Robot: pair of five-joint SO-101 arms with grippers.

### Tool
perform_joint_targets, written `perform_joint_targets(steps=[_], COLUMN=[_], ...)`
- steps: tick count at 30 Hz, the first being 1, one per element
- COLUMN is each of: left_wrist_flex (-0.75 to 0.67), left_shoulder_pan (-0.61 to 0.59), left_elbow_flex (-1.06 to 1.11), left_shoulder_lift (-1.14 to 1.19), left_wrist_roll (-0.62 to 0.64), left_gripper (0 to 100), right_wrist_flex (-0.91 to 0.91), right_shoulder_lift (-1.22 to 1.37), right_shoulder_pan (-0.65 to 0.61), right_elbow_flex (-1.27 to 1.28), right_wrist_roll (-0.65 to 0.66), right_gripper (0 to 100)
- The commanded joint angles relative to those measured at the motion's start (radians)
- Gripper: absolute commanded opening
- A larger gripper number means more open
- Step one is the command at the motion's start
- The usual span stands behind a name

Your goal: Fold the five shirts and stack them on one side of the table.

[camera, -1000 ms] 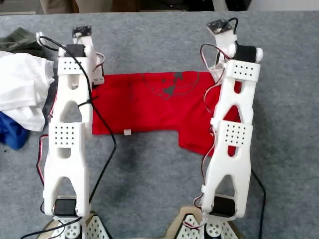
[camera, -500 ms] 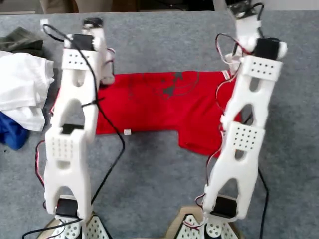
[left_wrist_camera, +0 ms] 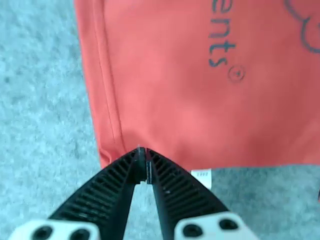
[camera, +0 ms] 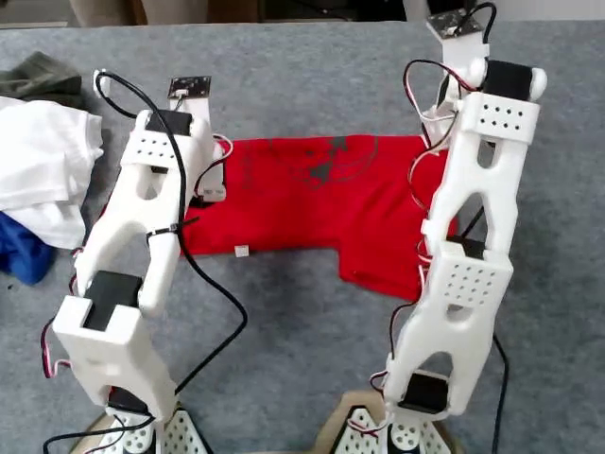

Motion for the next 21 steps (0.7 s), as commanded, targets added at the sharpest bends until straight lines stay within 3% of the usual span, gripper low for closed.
perform_joint_targets(steps=[1, 9, 15, 21], left_wrist_flex=[-0.066, -0.021, -0.051, 0.015], left_shoulder_pan=[0.005, -0.014, -0.043, -0.043], left_elbow_flex=[0.015, 0.006, 0.003, 0.008], left_shoulder_lift=[-0.042, 0.105, 0.119, 0.117], left_wrist_roll=[0.006, -0.052, -0.066, -0.071], left_gripper=[2, 2, 2, 2], right_wrist_flex=[0.014, 0.009, 0.005, -0.012], right_shoulder_lift=[-0.099, -0.104, -0.104, -0.096], right_shoulder_pan=[-0.018, -0.028, -0.028, -0.035], right_elbow_flex=[0.002, 0.071, 0.051, 0.061], right_wrist_roll=[-0.012, -0.011, -0.011, -0.011], right_gripper=[0.4, 0.4, 0.4, 0.4])
